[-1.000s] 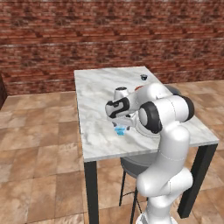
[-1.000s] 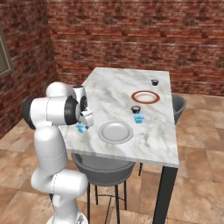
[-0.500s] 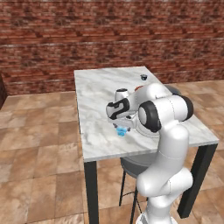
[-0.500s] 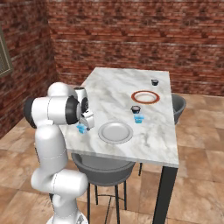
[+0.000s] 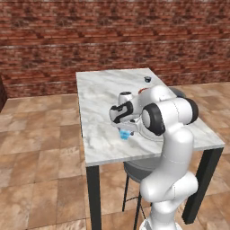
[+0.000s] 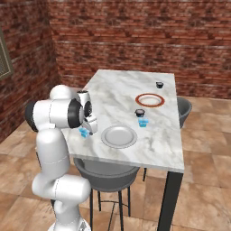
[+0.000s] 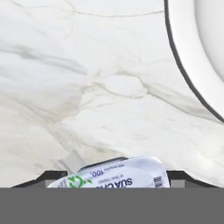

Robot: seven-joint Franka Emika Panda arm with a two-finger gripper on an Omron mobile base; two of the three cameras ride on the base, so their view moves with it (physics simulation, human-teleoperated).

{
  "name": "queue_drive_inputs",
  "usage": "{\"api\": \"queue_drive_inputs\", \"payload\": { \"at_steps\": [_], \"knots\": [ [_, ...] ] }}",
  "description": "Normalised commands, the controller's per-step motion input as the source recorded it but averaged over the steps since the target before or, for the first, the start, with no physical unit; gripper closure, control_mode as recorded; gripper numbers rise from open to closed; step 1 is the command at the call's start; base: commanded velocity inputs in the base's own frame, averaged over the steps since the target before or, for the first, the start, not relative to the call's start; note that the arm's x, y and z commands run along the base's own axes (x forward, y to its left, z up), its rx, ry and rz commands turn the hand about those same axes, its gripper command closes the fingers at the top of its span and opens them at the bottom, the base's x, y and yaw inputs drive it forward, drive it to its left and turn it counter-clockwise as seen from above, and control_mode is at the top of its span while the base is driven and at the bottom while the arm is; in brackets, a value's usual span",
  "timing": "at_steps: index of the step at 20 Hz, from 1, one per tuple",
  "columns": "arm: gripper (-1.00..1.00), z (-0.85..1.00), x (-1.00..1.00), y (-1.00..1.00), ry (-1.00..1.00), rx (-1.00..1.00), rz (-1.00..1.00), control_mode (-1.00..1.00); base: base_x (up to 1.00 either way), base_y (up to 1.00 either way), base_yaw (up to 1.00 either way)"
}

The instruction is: Place two yogurt containers on each plate.

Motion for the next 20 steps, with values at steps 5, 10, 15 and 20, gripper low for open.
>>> {"api": "queue_drive_inputs", "payload": {
  "at_steps": [5,10,15,20],
  "knots": [
    [1.0,0.15,-0.21,-0.03,-0.13,0.1,0.0,-1.0,0.0,0.0,0.0],
    [1.0,0.61,-0.24,-0.26,-0.05,0.23,0.0,-1.0,0.0,0.0,0.0],
    [1.0,0.74,-0.06,-0.51,0.0,0.2,0.0,-1.0,0.0,0.0,0.0],
    [1.0,0.61,0.0,-0.61,0.06,0.01,0.0,-1.0,0.0,0.0,0.0]
  ]
}}
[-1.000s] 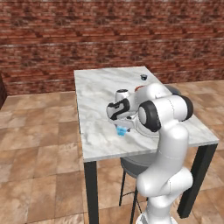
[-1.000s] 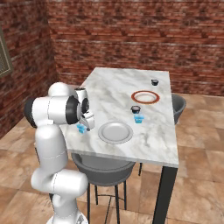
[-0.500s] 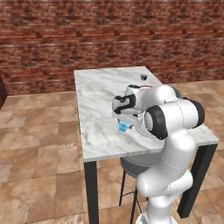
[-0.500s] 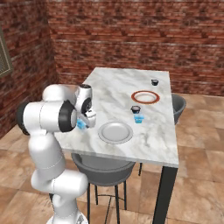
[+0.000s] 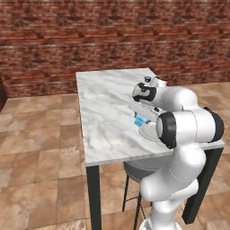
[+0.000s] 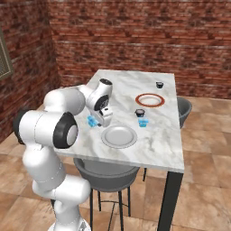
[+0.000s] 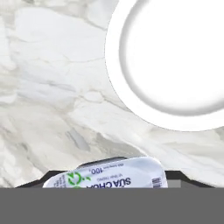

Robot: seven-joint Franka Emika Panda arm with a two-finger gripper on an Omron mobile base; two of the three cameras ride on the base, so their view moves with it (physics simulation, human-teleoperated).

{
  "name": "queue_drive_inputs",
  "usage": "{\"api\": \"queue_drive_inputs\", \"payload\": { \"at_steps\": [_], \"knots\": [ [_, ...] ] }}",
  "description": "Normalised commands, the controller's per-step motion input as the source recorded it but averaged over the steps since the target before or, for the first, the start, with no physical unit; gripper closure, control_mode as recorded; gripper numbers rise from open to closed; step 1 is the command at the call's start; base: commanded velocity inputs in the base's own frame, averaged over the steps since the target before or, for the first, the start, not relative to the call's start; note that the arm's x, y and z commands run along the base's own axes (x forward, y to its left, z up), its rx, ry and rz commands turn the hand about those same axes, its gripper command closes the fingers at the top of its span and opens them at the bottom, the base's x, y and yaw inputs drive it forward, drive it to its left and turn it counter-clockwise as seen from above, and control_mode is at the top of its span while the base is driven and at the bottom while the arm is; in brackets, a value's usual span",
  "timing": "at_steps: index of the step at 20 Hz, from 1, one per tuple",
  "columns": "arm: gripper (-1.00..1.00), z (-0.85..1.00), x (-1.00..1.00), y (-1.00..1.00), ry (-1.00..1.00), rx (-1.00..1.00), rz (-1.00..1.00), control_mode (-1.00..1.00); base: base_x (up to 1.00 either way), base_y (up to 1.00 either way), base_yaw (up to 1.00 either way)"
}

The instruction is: Place two yogurt containers on each plate.

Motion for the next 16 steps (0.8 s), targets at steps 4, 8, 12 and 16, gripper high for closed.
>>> {"api": "queue_drive_inputs", "payload": {
  "at_steps": [4,8,12,16],
  "knots": [
    [1.0,0.59,0.0,-0.51,0.4,-0.06,0.0,-1.0,0.0,0.0,0.0],
    [1.0,0.13,0.0,-0.39,0.37,-0.14,0.0,-1.0,0.0,0.0,0.0],
    [1.0,-0.23,0.0,-0.29,0.22,-0.14,0.0,-1.0,0.0,0.0,0.0],
    [1.0,-0.53,0.0,-0.21,0.02,-0.1,0.0,-1.0,0.0,0.0,0.0]
  ]
}}
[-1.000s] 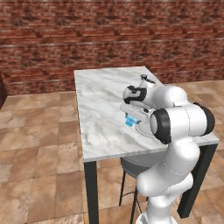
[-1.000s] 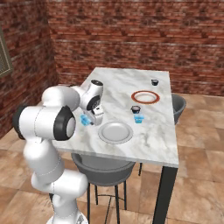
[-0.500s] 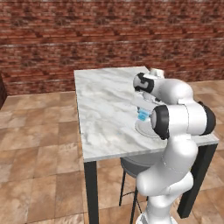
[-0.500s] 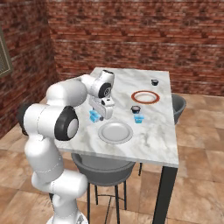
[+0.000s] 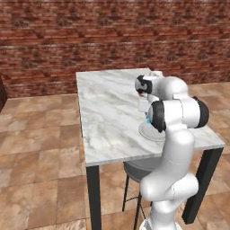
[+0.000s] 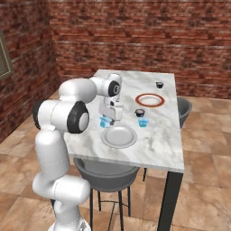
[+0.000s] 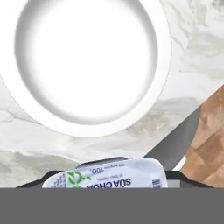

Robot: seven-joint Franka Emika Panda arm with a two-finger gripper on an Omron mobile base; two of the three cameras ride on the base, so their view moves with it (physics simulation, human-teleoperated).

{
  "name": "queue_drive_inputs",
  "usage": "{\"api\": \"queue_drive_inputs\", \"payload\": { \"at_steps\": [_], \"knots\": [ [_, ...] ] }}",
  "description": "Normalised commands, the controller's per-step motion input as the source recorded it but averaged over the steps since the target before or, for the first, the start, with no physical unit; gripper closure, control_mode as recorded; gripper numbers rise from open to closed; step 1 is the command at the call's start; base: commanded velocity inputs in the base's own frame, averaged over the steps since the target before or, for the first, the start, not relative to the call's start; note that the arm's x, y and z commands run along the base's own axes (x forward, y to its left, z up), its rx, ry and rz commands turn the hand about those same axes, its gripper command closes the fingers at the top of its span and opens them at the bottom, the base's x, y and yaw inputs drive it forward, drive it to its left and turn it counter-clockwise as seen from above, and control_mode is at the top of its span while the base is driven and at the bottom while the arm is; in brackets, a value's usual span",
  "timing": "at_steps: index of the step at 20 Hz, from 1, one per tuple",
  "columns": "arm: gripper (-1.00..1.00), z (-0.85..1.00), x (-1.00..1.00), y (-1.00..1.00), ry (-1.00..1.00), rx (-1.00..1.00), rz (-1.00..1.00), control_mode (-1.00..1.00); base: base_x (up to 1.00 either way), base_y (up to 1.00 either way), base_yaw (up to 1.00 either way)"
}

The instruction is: Place two yogurt containers on each plate.

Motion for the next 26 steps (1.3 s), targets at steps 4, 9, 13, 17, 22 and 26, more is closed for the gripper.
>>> {"api": "queue_drive_inputs", "payload": {
  "at_steps": [4,9,13,17,22,26],
  "knots": [
    [1.0,-0.5,0.0,-0.21,0.0,-0.03,0.0,-1.0,0.0,0.0,0.0],
    [1.0,-0.39,0.01,-0.04,0.0,0.0,-0.02,-1.0,0.0,0.0,0.0],
    [1.0,-0.35,0.0,0.0,-0.04,0.0,-0.12,-1.0,0.0,0.0,0.0],
    [1.0,-0.32,0.03,0.0,0.0,-0.01,-0.15,-1.0,0.0,0.0,0.0],
    [1.0,-0.1,0.11,-0.02,0.0,0.0,-0.1,-1.0,0.0,0.0,0.0],
    [1.0,-0.12,0.1,-0.04,0.0,0.0,-0.07,-1.0,0.0,0.0,0.0]
  ]
}}
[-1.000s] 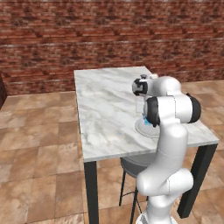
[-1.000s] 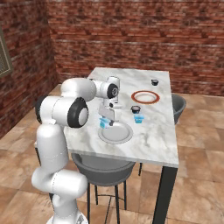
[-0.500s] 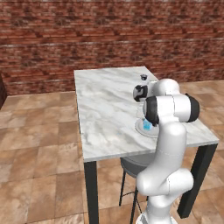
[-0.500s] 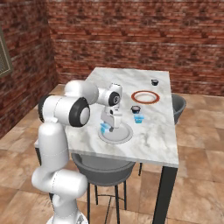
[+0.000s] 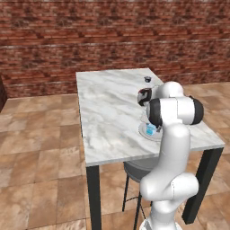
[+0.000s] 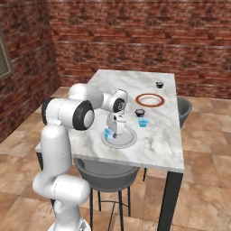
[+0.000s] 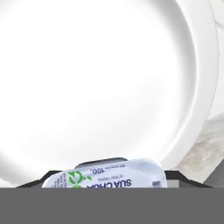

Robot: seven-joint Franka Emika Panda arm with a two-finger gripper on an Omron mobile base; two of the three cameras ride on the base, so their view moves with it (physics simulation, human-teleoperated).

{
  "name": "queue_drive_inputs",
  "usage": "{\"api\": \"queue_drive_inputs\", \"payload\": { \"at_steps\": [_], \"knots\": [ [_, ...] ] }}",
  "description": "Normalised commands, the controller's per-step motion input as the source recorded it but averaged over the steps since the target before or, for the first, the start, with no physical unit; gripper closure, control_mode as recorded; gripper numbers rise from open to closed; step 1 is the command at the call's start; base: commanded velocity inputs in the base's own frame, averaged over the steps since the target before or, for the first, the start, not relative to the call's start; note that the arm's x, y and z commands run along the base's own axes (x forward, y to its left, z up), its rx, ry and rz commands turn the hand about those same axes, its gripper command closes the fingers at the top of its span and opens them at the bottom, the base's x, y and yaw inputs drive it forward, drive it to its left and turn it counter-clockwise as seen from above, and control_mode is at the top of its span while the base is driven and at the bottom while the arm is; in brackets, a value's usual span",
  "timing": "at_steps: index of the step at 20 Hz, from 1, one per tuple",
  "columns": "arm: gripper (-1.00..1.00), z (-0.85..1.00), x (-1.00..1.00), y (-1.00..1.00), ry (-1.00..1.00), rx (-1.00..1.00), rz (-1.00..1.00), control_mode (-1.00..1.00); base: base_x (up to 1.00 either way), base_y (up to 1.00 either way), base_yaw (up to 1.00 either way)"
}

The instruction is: Place two yogurt containers on each plate.

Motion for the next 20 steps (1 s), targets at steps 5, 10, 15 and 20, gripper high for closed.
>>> {"api": "queue_drive_inputs", "payload": {
  "at_steps": [5,10,15,20],
  "knots": [
    [1.0,-0.13,0.18,-0.08,0.0,0.0,-0.02,-1.0,0.0,0.0,0.0],
    [1.0,-0.07,0.19,-0.16,0.0,0.0,-0.01,-1.0,0.0,0.0,0.0],
    [-1.0,0.0,0.19,-0.14,-0.01,0.0,-0.02,-1.0,0.0,0.0,0.0],
    [-1.0,0.0,0.01,-0.05,0.0,0.0,-0.08,-1.0,0.0,0.0,0.0]
  ]
}}
